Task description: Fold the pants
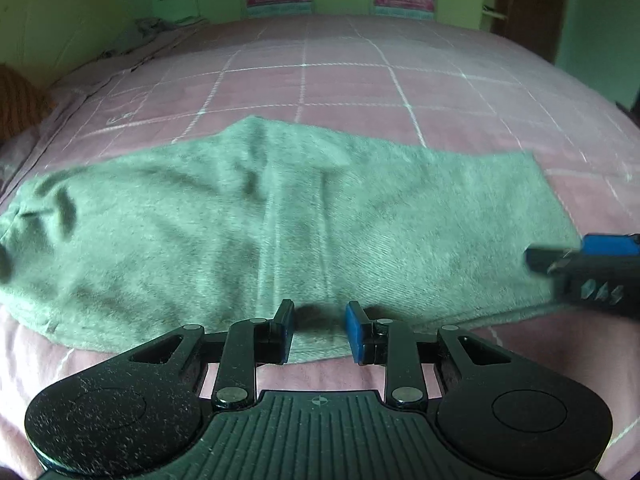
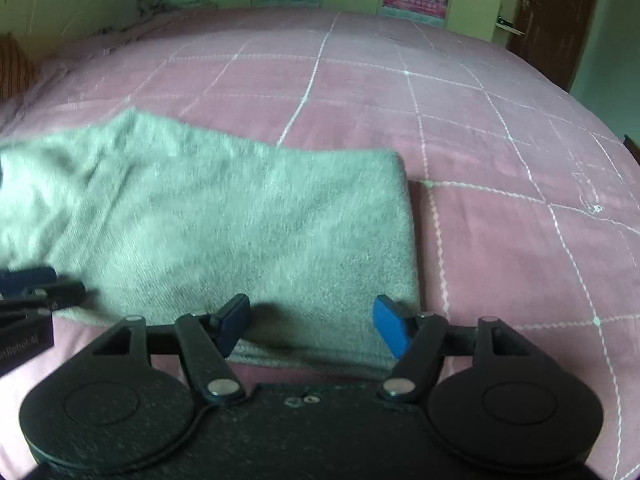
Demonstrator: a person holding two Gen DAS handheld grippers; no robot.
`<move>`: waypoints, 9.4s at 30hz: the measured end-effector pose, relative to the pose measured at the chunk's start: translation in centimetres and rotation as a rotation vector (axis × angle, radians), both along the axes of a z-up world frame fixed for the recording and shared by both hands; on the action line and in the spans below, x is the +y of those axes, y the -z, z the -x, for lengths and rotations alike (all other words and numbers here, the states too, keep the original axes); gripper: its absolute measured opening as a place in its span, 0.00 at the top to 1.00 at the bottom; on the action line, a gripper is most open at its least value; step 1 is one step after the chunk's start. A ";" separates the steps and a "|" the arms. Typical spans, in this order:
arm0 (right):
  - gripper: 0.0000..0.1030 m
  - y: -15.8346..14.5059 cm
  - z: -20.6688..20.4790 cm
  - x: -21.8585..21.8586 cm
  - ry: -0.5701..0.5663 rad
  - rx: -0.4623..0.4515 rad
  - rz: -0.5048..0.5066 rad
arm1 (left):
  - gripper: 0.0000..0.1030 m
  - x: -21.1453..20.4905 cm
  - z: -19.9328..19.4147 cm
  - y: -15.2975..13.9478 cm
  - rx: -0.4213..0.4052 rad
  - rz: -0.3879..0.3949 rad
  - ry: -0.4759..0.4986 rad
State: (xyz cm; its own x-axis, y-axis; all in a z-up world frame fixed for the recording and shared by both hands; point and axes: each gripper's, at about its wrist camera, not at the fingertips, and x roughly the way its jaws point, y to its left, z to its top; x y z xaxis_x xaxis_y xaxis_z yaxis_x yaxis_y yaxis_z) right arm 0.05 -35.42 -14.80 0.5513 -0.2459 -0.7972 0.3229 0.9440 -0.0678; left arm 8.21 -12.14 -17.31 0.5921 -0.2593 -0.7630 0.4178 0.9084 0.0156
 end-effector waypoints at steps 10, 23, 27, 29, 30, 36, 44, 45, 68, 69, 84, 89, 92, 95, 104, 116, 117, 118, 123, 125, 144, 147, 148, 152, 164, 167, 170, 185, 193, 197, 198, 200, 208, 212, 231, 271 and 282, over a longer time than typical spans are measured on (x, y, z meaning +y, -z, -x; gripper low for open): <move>0.28 0.6 -1.1 1.8 -0.015 0.008 0.021 | 0.42 2.7 -1.0 0.1 0.014 0.027 -0.081; 0.23 2.2 -3.8 6.8 -0.100 0.008 0.004 | 0.40 11.7 -4.2 -0.1 0.110 0.103 -0.322; 0.24 0.4 -3.8 7.0 -0.078 -0.058 -0.041 | 0.33 14.7 -5.3 0.1 0.145 0.148 -0.413; 0.21 0.4 -4.3 7.7 -0.103 -0.058 -0.035 | 0.33 15.8 -5.7 0.1 0.147 0.157 -0.446; 0.19 1.0 -4.8 7.9 -0.121 -0.031 -0.041 | 0.33 16.3 -5.8 0.1 0.148 0.160 -0.455; 0.15 2.5 -5.1 8.7 -0.145 0.007 -0.021 | 0.32 19.1 -7.0 0.8 0.189 0.224 -0.520; 0.15 2.6 -5.0 8.4 -0.156 -0.009 -0.020 | 0.32 24.0 -7.6 2.2 0.236 0.409 -0.681; 0.15 2.6 -5.0 8.4 -0.156 -0.009 -0.021 | 0.32 24.8 -7.8 2.7 0.259 0.446 -0.693; 0.08 3.0 -5.1 8.6 -0.140 -0.018 0.000 | 0.73 27.4 -13.8 10.7 0.314 0.957 -0.840; 0.08 3.0 -5.1 8.6 -0.138 -0.017 0.001 | 0.73 27.3 -13.8 10.8 0.313 0.956 -0.834; 0.15 2.5 -5.5 8.7 -0.135 -0.024 0.004 | 0.83 25.3 -13.8 6.5 0.144 0.968 -0.692; 0.26 1.9 -6.0 8.2 -0.106 -0.026 0.035 | 0.83 17.8 -14.6 -1.5 -0.015 0.792 -0.311; 0.24 2.6 -6.4 8.2 -0.137 0.023 0.047 | 0.83 11.6 -13.9 -4.1 -0.023 0.721 -0.079; 0.32 0.8 -6.0 6.2 -0.083 -0.017 -0.020 | 0.83 4.5 -11.9 -4.5 0.018 0.603 0.164; 0.20 -0.5 0.2 -2.2 0.100 -0.070 -0.134 | 0.75 -8.1 -4.7 -2.0 -0.045 0.078 0.495; 0.18 -1.5 2.8 -5.6 0.143 -0.171 -0.372 | 0.75 -4.3 -4.3 -3.1 0.030 0.242 0.277; 0.17 -1.6 2.9 -5.7 0.143 -0.179 -0.389 | 0.75 -3.4 -4.6 -2.6 0.044 0.245 0.228; 0.16 -1.6 2.8 -5.8 0.145 -0.187 -0.414 | 0.75 -2.6 -4.7 -2.1 0.054 0.244 0.189; 0.15 -1.2 2.2 -6.1 0.165 -0.221 -0.587 | 0.75 0.4 -5.8 1.9 0.182 0.305 0.090; 0.24 -0.4 1.1 -5.8 0.196 -0.213 -0.621 | 0.76 1.3 -6.2 2.6 0.209 0.376 0.053; 0.61 -2.4 3.8 -6.6 0.190 -0.253 -0.401 | 0.75 -1.1 -4.1 1.4 0.190 0.359 0.119; 0.54 -0.2 3.7 -6.2 0.162 -0.169 -0.390 | 0.75 -1.0 -4.4 2.0 0.209 0.364 0.113; 0.48 -0.3 3.9 -6.3 0.170 -0.178 -0.404 | 0.75 -1.0 -4.5 1.8 0.211 0.362 0.112; 0.40 -3.7 5.3 -6.0 0.186 -0.257 -0.348 | 0.75 -0.9 -4.1 0.0 0.162 0.340 0.125; 0.53 -0.7 2.6 -4.1 -0.016 -0.085 -0.022 | 0.75 -1.0 -5.0 2.1 0.168 0.292 0.141; 0.43 -0.5 3.5 -5.4 0.041 -0.098 -0.130 | 0.75 -1.4 -5.4 1.4 0.178 0.275 0.136; 0.44 -1.7 3.4 -5.9 0.071 -0.114 -0.173 | 0.75 -1.1 -5.6 -0.1 0.166 0.301 0.134; 0.44 -0.9 -2.5 -5.7 -0.018 -0.052 -0.069 | 0.75 -2.5 -11.7 1.4 0.236 0.300 0.078; 0.44 -5.3 -4.3 -6.1 -0.037 -0.206 -0.072 | 0.75 -6.5 -16.2 -0.9 0.181 0.286 0.099; 0.44 -3.9 -7.9 -6.5 -0.037 -0.142 -0.017 | 0.75 -8.0 -19.3 1.4 0.238 0.251 0.072; 0.44 -2.2 -8.9 -7.2 -0.025 -0.065 -0.013 | 0.75 -8.0 -19.8 1.6 0.246 0.267 0.054; 0.38 0.1 -9.1 -8.4 -0.004 -0.025 -0.022 | 0.75 -7.8 -20.1 1.5 0.251 0.294 0.015; 0.43 -4.2 -4.5 -5.3 -0.049 -0.181 0.026 | 0.74 -4.3 -13.3 -0.4 0.193 0.288 0.063; 0.43 -2.6 -1.0 -3.6 -0.079 -0.147 0.033 | 0.75 -1.5 -8.6 1.6 0.216 0.305 0.078; 0.40 -4.3 3.4 -1.2 -0.048 -0.227 0.058 | 0.73 -0.3 -1.9 0.5 0.146 0.264 0.050; 0.25 -1.3 3.5 -1.4 0.013 -0.125 0.002 | 0.41 -1.2 -0.7 0.1 0.066 0.162 0.068; 0.25 -2.5 4.2 -4.0 0.067 -0.153 -0.141 | 0.41 0.8 -3.6 -1.7 0.085 0.215 0.001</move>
State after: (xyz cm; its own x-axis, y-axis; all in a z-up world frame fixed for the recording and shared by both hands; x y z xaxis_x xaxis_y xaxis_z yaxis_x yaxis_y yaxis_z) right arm -4.18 -39.44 -12.27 0.6543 -0.1780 -0.7349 0.3818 0.9167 0.1179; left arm 11.77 -11.34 -15.61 0.5277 -0.4216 -0.7374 0.4102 0.8867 -0.2134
